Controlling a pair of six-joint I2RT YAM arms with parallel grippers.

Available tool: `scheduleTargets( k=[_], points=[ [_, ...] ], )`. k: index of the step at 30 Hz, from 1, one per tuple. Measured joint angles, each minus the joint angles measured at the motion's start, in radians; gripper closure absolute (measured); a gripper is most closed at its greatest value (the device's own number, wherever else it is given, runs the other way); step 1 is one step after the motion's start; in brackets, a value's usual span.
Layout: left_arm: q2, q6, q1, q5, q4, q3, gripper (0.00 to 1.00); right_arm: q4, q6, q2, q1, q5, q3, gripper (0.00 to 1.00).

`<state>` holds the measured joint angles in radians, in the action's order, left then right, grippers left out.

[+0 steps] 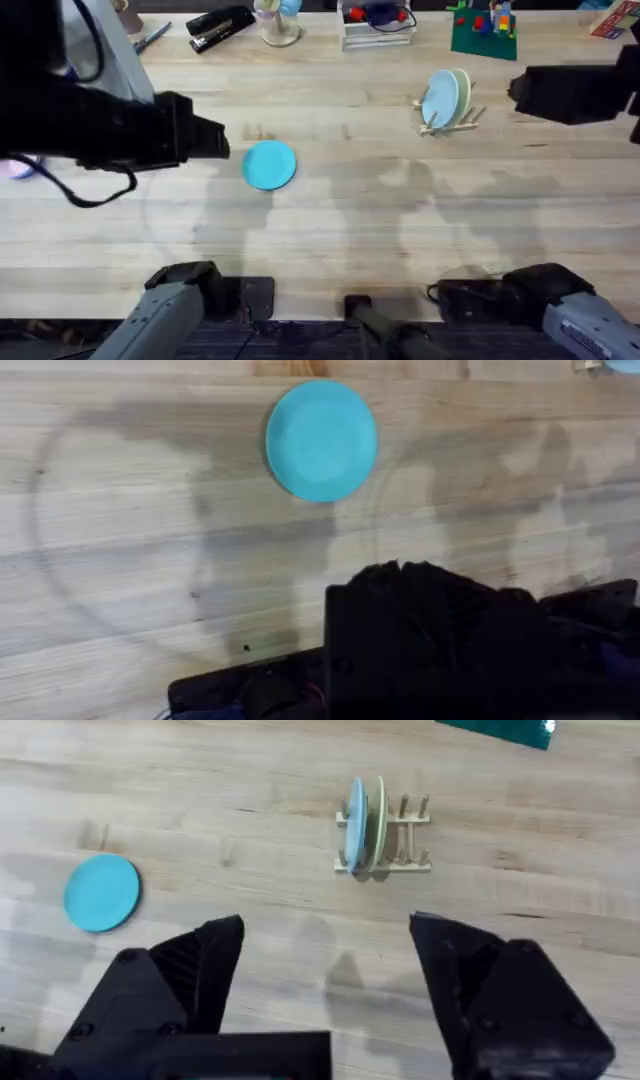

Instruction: Pick up the plates from the table one by one and place each into a slot on the dish rack.

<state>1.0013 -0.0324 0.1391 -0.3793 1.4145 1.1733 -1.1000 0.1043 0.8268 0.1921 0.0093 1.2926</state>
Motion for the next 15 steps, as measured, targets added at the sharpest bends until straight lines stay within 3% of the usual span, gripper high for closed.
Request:
scheduleTargets(
  k=[15],
  points=[
    [0.044, -0.101, 0.195, -0.171, -0.177, -0.299, 0.960, 0.023, 0.000, 0.000, 0.000, 0.000, 0.000, 0.007]
  ],
)
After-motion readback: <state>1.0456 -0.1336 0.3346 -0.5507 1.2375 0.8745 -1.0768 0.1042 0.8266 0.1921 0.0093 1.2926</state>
